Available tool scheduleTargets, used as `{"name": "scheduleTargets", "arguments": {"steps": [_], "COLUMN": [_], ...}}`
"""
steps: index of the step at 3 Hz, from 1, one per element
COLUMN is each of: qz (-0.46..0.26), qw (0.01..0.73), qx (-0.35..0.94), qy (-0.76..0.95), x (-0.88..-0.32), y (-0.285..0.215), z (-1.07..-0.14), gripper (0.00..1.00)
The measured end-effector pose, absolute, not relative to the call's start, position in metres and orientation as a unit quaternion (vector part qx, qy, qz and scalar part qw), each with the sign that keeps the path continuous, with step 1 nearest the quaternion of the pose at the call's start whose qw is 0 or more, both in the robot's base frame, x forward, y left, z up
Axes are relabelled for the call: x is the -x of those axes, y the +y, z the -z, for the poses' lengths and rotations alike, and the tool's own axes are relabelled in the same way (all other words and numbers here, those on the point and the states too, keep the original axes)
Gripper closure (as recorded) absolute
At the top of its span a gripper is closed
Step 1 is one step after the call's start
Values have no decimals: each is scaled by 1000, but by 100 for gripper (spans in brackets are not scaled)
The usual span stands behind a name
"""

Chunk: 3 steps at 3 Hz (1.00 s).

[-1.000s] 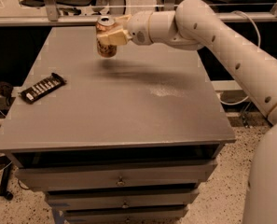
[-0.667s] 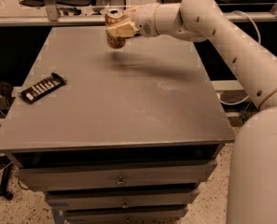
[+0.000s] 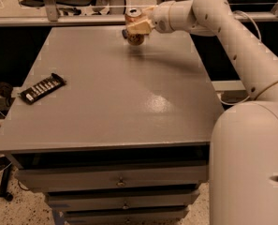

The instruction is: Move orange can near rxbar blueberry

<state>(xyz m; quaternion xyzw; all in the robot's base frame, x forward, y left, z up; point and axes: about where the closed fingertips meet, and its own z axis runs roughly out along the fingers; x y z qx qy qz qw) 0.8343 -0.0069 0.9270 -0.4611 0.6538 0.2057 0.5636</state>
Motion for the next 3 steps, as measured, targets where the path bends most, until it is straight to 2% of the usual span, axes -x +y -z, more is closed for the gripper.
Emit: {"name": "scheduleTargets", "arguments": {"steps": [1, 2, 3], "qz": [-200, -194, -186], "qw": [562, 560, 559], "qx": [453, 443, 435], "qy": [662, 672, 681], "x": [-852, -867, -874], "y": [-19, -30, -41], "z": [-917, -912, -911], "gripper": [100, 82, 59]}}
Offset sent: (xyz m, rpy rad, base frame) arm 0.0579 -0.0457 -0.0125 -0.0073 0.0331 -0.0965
